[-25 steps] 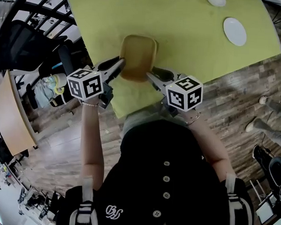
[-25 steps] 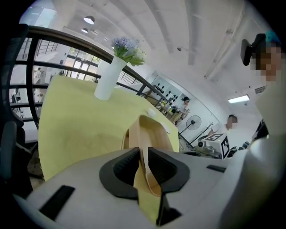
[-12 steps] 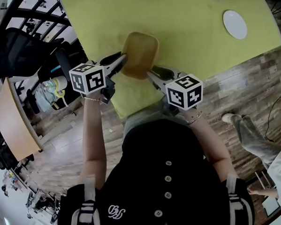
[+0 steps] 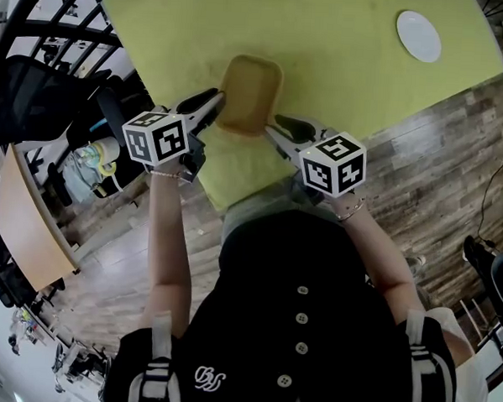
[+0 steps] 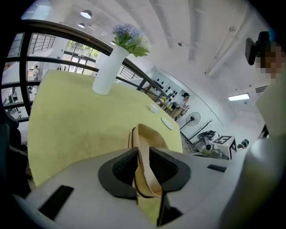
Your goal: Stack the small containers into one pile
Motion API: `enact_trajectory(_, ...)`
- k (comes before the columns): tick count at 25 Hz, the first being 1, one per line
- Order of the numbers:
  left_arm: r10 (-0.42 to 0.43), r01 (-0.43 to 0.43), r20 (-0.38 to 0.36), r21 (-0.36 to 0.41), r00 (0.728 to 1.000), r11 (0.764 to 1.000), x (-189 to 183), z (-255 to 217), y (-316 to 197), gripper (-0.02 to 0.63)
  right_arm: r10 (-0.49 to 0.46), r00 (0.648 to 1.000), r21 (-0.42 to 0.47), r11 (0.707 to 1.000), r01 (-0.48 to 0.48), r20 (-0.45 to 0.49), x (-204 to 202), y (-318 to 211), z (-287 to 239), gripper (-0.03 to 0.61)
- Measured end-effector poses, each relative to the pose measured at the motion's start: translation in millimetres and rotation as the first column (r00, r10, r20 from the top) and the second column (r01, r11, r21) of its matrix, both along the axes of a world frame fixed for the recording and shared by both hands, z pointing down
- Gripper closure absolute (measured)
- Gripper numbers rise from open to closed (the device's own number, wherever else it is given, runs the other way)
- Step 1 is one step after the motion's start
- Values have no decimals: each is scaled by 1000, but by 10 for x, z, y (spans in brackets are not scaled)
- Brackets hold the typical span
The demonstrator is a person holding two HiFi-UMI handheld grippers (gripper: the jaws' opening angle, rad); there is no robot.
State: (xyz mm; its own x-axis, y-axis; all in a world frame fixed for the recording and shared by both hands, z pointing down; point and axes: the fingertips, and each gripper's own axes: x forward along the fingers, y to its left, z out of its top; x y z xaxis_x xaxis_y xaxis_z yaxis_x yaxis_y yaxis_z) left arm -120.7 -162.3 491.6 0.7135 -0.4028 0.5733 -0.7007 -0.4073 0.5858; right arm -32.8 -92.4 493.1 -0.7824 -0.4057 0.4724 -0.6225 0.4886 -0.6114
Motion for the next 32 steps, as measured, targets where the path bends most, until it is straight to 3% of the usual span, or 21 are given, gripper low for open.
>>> enact_trajectory(13,-37,37,13,3,999,999,-52,106,-44,537,0,999,-22,1000,-1,-45,-6,-13,150,463)
enact_trajectory(23,-63,63,12,16,998,998,-47,99,-14,545,25,999,-16,1000,-26,-21,60,-45,110,456)
enact_trajectory(28,-53,52,17,66,998,996,37,-75,13,524,33,999,35,999,-33,-12,212,-184,-99,449)
enact_trajectory(32,-49,51,-25,135,999,990,101,-362,19,527,17,999,114,993,-14,-28,329,-326,-365,448)
